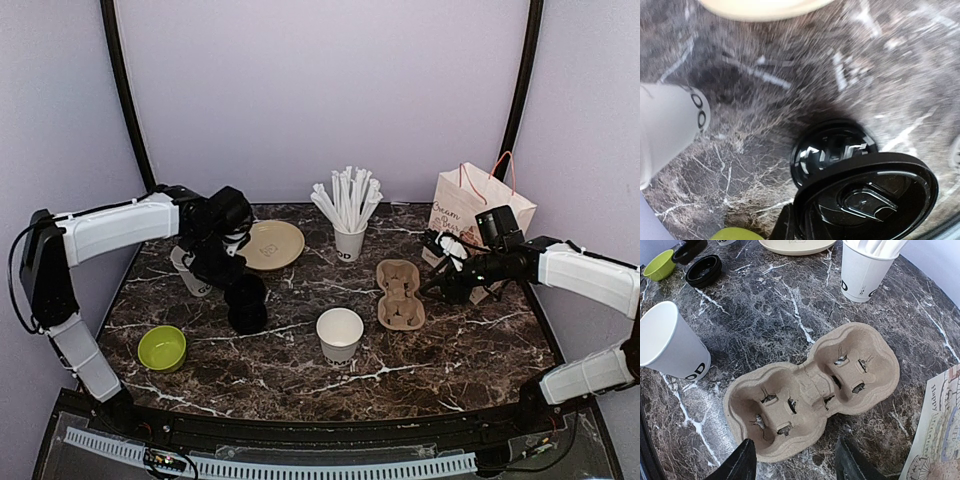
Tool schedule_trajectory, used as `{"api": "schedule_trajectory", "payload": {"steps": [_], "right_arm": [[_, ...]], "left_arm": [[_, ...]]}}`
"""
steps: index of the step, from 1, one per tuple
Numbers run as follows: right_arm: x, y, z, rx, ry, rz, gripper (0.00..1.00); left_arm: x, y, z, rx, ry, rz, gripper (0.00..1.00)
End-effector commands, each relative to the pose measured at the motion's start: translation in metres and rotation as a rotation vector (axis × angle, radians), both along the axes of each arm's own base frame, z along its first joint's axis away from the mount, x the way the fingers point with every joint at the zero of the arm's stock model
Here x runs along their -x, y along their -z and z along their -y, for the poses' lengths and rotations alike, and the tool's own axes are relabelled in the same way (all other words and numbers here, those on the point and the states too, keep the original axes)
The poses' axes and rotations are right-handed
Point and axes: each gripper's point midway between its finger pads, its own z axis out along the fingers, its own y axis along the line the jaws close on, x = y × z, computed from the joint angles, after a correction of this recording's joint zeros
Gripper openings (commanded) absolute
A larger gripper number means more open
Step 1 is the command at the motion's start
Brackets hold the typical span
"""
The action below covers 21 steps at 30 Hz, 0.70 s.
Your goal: Pack the takeout coffee
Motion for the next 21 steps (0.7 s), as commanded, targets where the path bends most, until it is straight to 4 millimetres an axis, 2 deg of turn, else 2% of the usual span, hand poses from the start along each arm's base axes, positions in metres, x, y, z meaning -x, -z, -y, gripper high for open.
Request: {"api": "schedule_trajectory", "payload": {"steps": [1, 2, 6, 10, 14, 17, 18, 21], "right_arm": [[-0.002, -0.013, -0.004, -0.036, -0.009, 0.013, 0.54], [-0.003, -0.023, -0.007, -0.053, -0.014, 0.011, 0.53], [0.001, -0.075, -0.024, -0.155, -0.079, -0.003, 0.54], [0.004, -0.127, -0.044, -0.323, -0.122, -0.049, 0.58], [0.011, -0.178, -0.066, -0.509, -0.19, -0.093, 0.7], [0.015, -0.211, -0.085, -0.605, -0.254, -0.148, 0.74], [0.016, -0.219, -0.092, -0.636, -0.261, -0.193, 0.76], [0.021, -0.235, -0.11, -0.692, -0.313, -0.27, 0.79]], "left_arm": [[-0.003, -0.071, 0.021, 0.197, 0.047, 0.115, 0.1], [0.001, -0.078, 0.034, 0.27, 0.077, 0.102, 0.1], [-0.009, -0.142, 0.082, 0.569, 0.19, 0.241, 0.1], [-0.012, -0.191, 0.116, 0.806, 0.288, 0.344, 0.1], [-0.008, -0.222, 0.138, 1.005, 0.361, 0.39, 0.11], [0.002, -0.243, 0.149, 1.156, 0.403, 0.397, 0.1], [0.003, -0.253, 0.15, 1.205, 0.43, 0.445, 0.1], [0.006, -0.266, 0.152, 1.275, 0.434, 0.469, 0.11]]}}
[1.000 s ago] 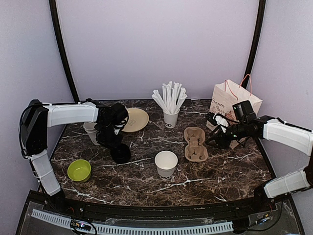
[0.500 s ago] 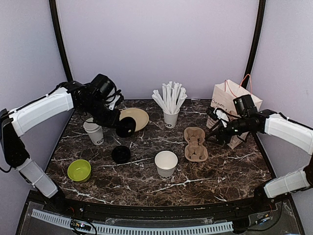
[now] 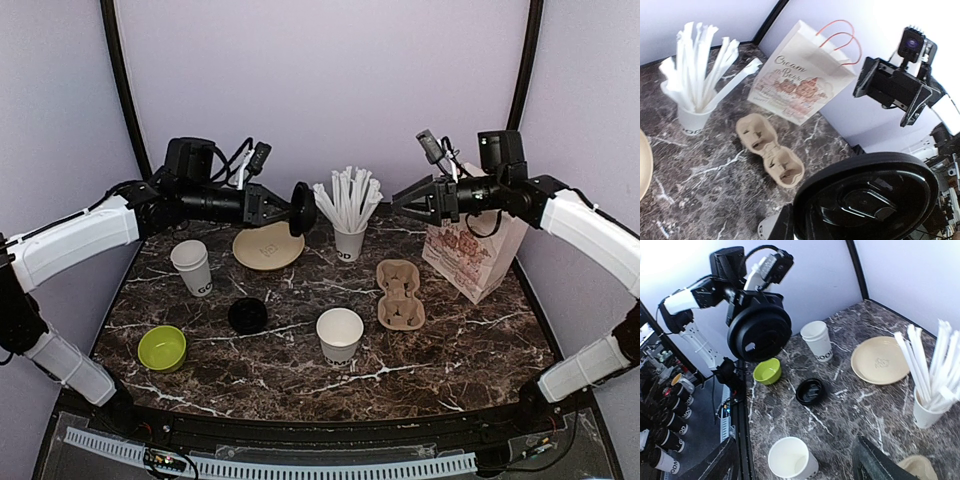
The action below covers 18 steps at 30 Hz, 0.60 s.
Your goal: Pack the takeout coffee
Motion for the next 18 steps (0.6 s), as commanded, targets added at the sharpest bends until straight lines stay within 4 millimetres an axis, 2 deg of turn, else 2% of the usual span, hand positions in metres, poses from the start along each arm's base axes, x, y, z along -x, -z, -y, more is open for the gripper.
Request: {"api": "schedule_trajectory", "payload": {"steps": [1, 2, 4, 5, 15, 18], "right_arm": [[0.018, -0.041, -0.03, -0.144, -0.146, -0.134, 0.8], [0.02, -0.042, -0.036, -0.153, -0.169, -0.162, 0.81], [0.023, -0.044, -0.046, -0.182, -0.199, -0.213, 0.97], [0.024, -0.048, -0.049, -0.203, -0.219, -0.228, 0.98], [0.038, -0.056, -0.082, -0.207, -0.325, -0.335, 0.99], [0.036, -0.055, -0.092, -0.195, -0.311, -0.355, 0.99]], "left_arm": [[0.014, -0.063, 0.009, 0.237, 0.088, 0.121, 0.11], [0.014, -0.068, 0.01, 0.258, 0.095, 0.132, 0.11], [0.015, -0.066, 0.012, 0.292, 0.105, 0.121, 0.11], [0.016, -0.066, 0.013, 0.31, 0.106, 0.103, 0.11], [0.021, -0.061, 0.022, 0.328, 0.131, 0.108, 0.11], [0.023, -0.058, 0.025, 0.314, 0.134, 0.113, 0.11]]}}
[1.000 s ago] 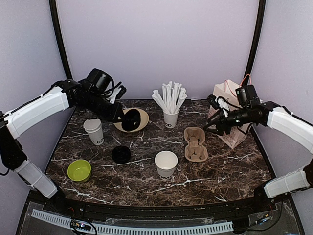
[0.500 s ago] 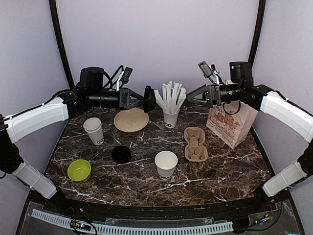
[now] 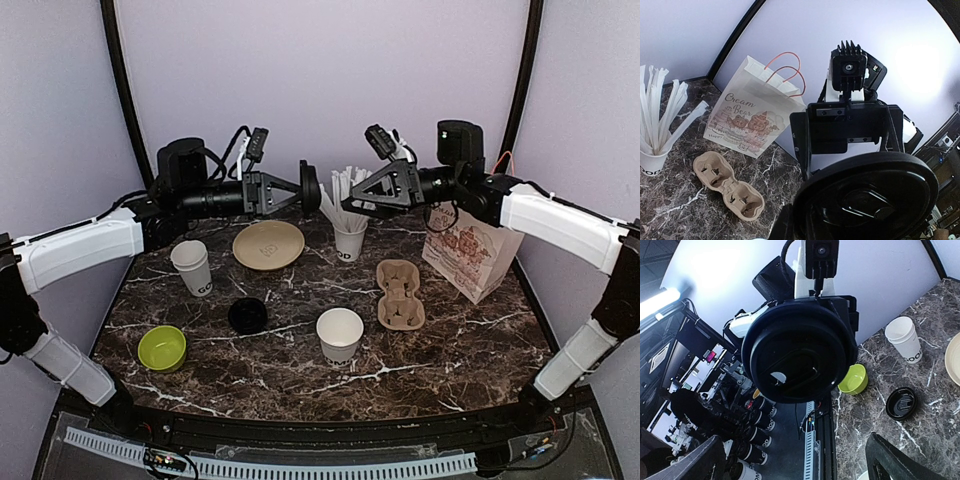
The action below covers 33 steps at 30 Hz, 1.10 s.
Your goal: Pack the takeout coffee
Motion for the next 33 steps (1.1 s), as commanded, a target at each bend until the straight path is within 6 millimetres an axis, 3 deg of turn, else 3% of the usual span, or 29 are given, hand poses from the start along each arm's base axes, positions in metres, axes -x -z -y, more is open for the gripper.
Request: {"api": "schedule_trajectory", "payload": {"steps": [1, 12, 21, 33], "right_arm": [[0.005, -0.022, -0.014, -0.036, -0.028, 0.024, 0.99], [0.004, -0.021, -0.039, -0.02, -0.064, 0.0, 0.99], [0.007, -0.019, -0.044, -0.024, -0.09, -0.019, 0.98], [0.004, -0.008, -0.044, -0.004, -0.071, -0.017, 0.74]], "left_arm": [[0.01, -0.011, 0.003, 0.022, 0.022, 0.046, 0.11], [0.018, -0.006, 0.017, -0.009, 0.053, 0.061, 0.11], [0.018, -0.002, 0.023, -0.033, 0.059, 0.065, 0.11], [0.013, -0.001, 0.021, -0.055, 0.026, 0.081, 0.12]]}}
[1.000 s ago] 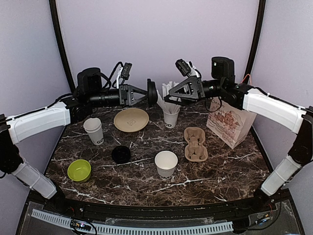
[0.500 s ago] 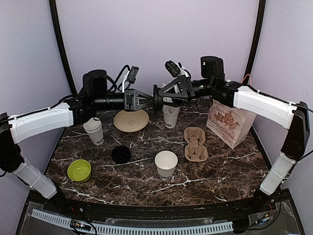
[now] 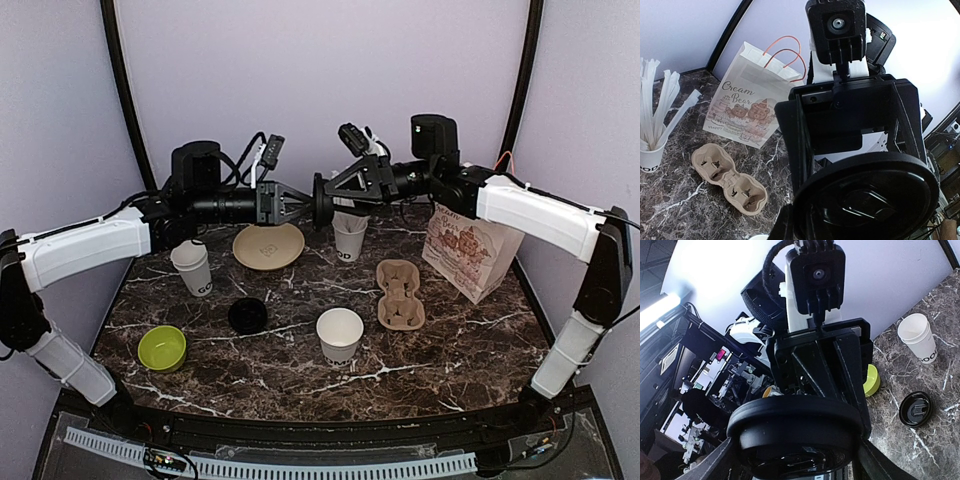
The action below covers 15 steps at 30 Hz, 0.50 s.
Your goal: Pack the takeout coffee
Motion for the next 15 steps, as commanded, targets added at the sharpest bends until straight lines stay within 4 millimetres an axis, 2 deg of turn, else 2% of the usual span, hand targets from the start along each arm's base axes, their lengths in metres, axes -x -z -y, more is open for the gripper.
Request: {"api": "schedule_trajectory", "payload": {"steps": [1, 8, 11, 12, 15], "right_arm": [[0.005, -0.004, -0.003, -0.016, -0.01, 0.052, 0.73], [-0.001, 0.002, 0.005, 0.016, 0.036, 0.086, 0.7], [-0.016, 0.008, 0.017, 0.045, 0.091, 0.101, 0.69], [-0.021, 0.011, 0.023, 0.06, 0.115, 0.113, 0.69], [-0.037, 0.023, 0.042, 0.133, 0.197, 0.198, 0.68]], "left_arm": [[0.002, -0.014, 0.001, 0.008, -0.005, 0.051, 0.15], [-0.003, -0.009, -0.012, -0.063, -0.081, 0.079, 0.46], [0.0, -0.005, -0.024, -0.12, -0.115, 0.098, 0.52], [0.002, 0.001, -0.032, -0.159, -0.141, 0.093, 0.55], [0.007, 0.023, -0.047, -0.251, -0.18, 0.067, 0.56]]}}
